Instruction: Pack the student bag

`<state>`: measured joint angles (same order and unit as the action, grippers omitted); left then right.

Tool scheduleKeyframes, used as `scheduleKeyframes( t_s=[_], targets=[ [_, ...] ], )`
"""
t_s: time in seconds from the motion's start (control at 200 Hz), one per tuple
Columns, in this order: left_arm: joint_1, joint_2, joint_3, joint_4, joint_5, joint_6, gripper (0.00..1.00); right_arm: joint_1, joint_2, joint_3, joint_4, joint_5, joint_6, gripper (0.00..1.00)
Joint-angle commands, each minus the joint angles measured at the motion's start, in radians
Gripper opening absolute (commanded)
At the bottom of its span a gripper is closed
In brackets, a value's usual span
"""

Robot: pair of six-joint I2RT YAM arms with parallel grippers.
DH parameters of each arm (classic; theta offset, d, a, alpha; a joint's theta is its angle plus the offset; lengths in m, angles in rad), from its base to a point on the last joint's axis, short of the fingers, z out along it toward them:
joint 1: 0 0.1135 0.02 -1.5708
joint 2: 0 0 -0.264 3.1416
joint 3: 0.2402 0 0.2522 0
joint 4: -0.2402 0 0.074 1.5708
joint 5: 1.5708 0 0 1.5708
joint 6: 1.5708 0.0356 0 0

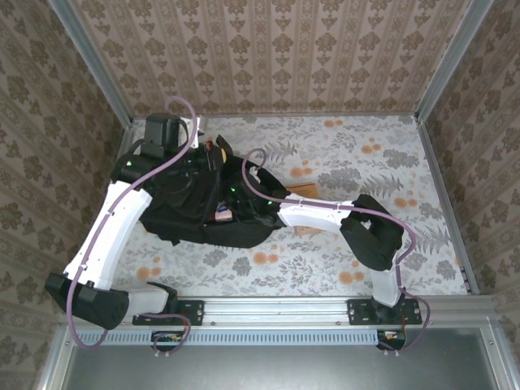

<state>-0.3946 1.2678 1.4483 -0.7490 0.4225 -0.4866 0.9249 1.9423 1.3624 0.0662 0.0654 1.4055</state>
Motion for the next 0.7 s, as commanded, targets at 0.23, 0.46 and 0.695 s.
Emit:
scheduleKeyframes(
  t_s=[0.23, 0.46, 0.695],
  targets=[
    [0.021, -0.050, 0.010, 0.061, 0.018, 0.009, 0.00, -0.001, -0.062, 0.034, -0.059, -0.030, -0.122, 0.71],
    [0.032, -0.084, -0.036, 0.054, -0.001, 0.023, 0.00, -0.026, -0.190, 0.068, -0.313, -0.068, -0.479, 0.76],
    [0.031, -0.073, -0.080, 0.050, -0.012, 0.030, 0.00, -0.159, -0.433, -0.109, -0.397, -0.108, -0.641, 0.80]
  ],
)
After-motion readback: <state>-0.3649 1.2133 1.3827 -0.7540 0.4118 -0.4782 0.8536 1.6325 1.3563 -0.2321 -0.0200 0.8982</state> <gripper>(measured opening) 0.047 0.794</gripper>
